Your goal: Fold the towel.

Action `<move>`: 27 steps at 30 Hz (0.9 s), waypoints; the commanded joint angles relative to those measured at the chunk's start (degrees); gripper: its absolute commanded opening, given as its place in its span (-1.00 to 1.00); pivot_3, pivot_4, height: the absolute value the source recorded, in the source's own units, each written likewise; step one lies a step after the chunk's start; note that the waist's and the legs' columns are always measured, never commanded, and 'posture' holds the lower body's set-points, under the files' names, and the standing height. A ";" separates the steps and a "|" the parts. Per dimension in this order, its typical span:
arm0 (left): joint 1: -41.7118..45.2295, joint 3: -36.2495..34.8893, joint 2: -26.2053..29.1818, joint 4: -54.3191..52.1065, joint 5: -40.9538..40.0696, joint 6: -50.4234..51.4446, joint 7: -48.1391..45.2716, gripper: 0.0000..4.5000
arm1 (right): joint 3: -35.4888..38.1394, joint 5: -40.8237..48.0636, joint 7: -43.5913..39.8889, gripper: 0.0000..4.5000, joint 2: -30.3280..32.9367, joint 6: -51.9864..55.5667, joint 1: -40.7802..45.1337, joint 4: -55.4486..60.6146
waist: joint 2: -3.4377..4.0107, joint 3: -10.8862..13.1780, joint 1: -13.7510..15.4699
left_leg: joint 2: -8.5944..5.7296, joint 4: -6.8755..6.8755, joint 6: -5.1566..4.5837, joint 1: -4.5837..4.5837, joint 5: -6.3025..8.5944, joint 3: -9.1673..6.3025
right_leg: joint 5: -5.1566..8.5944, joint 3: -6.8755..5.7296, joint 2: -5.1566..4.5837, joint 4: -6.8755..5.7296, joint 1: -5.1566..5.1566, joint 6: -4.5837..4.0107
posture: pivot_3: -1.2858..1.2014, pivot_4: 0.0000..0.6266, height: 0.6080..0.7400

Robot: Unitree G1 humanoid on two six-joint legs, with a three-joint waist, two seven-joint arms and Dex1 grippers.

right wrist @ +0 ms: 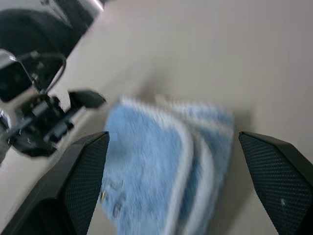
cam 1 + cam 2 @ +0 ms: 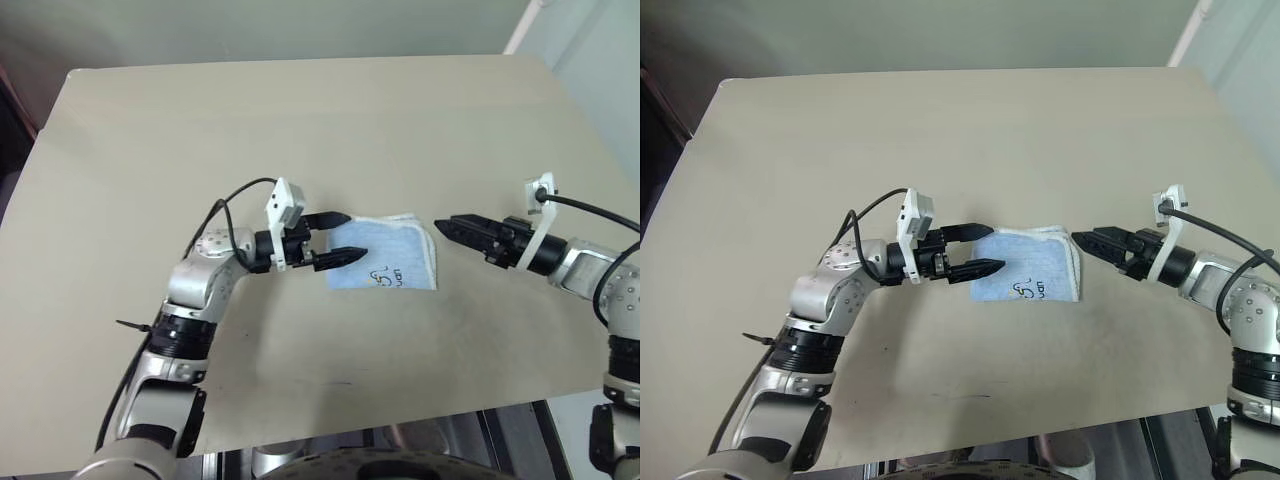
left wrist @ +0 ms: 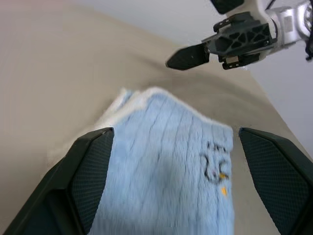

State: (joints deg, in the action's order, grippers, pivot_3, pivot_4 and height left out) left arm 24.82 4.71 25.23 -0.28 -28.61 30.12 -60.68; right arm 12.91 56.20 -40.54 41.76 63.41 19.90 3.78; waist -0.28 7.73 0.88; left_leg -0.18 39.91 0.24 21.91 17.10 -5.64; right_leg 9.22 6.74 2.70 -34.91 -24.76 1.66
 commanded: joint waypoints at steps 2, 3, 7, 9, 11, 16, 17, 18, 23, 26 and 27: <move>-2.39 -2.06 1.91 -5.77 -2.09 0.99 0.59 0.99 | -2.64 0.35 -5.94 1.00 1.80 3.78 3.25 -3.35 | 0.02 0.01 -0.04 | 0.01 0.01 -0.01 0.02 0.01 0.00 | 0.00 0.00 0.01 -0.01 -0.02 0.00 | 0.03 -0.52 1.00; -3.13 -2.53 2.14 -6.77 -2.29 1.05 1.36 0.99 | -3.97 -1.05 -6.57 1.00 1.79 3.99 4.30 -5.54 | 0.02 0.01 -0.05 | 0.00 0.02 -0.01 0.02 0.02 0.01 | 0.00 0.00 0.01 -0.01 -0.02 -0.01 | 0.03 -0.52 1.00; -5.67 -3.51 3.65 -10.26 -2.63 2.05 3.15 0.99 | -10.01 -6.66 -10.80 1.00 2.58 2.57 6.90 -11.54 | 0.02 0.01 0.03 | 0.00 0.14 -0.44 0.01 0.23 0.00 | -0.05 0.03 0.01 -0.01 0.03 0.01 | 0.03 -0.52 1.00; -6.75 -4.04 4.14 -11.66 -3.45 2.87 3.88 0.99 | -12.10 -8.52 -12.71 1.00 2.07 2.09 8.33 -13.73 | 0.05 0.03 0.05 | 0.01 0.13 -0.68 0.01 0.37 0.00 | -0.05 0.02 0.00 -0.04 0.01 -0.01 | 0.03 -0.52 1.00; -7.44 -4.17 4.47 -12.57 -3.70 3.24 4.63 0.99 | -13.92 -10.97 -13.98 1.00 1.31 0.68 9.61 -16.12 | 0.07 0.03 -0.07 | 0.01 0.13 -0.66 0.01 0.36 0.01 | -0.07 0.02 0.00 -0.06 -0.01 -0.04 | 0.03 -0.52 1.00; -8.81 -4.43 4.82 -14.71 -4.46 4.13 6.13 0.99 | -16.69 -15.69 -17.83 1.00 0.83 -2.29 11.66 -21.33 | 0.06 0.03 -0.34 | 0.02 0.15 -0.67 -0.06 0.31 0.01 | -0.18 0.02 0.02 -0.07 0.05 -0.17 | 0.03 -0.52 1.00; -8.97 -4.43 4.88 -15.16 -4.64 4.32 6.40 0.99 | -16.95 -15.90 -18.72 1.00 0.77 -2.22 11.87 -21.62 | 0.06 0.02 -0.39 | 0.02 0.15 -0.68 -0.06 0.28 0.01 | -0.19 0.02 0.02 -0.05 0.06 -0.27 | 0.03 -0.52 1.00; -9.12 -4.60 4.71 -15.67 -5.04 4.70 7.03 0.99 | -17.30 -15.87 -19.59 1.00 0.47 -1.95 12.06 -21.45 | 0.06 0.03 -0.43 | 0.02 0.15 -0.69 -0.06 0.26 0.01 | -0.20 0.02 0.01 -0.05 0.06 -0.38 | 0.03 -0.52 1.00; -8.97 -4.23 4.13 -17.24 -6.09 6.11 9.13 0.99 | -18.14 -14.22 -21.06 1.00 -3.56 1.40 13.93 -17.65 | 0.06 0.03 -0.60 | 0.04 0.14 -0.68 -0.06 0.19 0.00 | -0.36 0.01 0.04 -0.06 0.06 -0.72 | 0.03 -0.52 1.00; -8.76 -3.52 4.14 -17.29 -5.89 6.11 9.35 0.99 | -18.20 -13.59 -20.08 1.00 -6.60 3.62 15.05 -15.36 | 0.08 0.04 -0.95 | 0.04 0.12 -0.56 -0.06 0.00 -0.01 | -0.48 0.01 0.08 -0.09 0.01 -0.80 | 0.03 -0.52 1.00; -8.68 -3.34 4.10 -17.25 -5.77 6.06 9.37 0.99 | -18.17 -13.75 -19.91 1.00 -7.31 4.05 15.24 -15.15 | 0.09 0.04 -0.98 | 0.05 0.11 -0.55 -0.06 -0.01 -0.02 | -0.50 0.01 0.09 -0.09 0.00 -0.82 | 0.03 -0.52 1.00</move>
State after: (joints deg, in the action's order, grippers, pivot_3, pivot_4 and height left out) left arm 15.50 1.26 29.34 -15.50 -33.83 36.30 -51.50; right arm -5.58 40.90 -60.25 34.84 66.32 33.78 -13.62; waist -0.20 7.77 -0.10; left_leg -0.12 40.02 -0.30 21.86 17.07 -5.66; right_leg 8.70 6.74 2.79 -35.01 -24.76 0.82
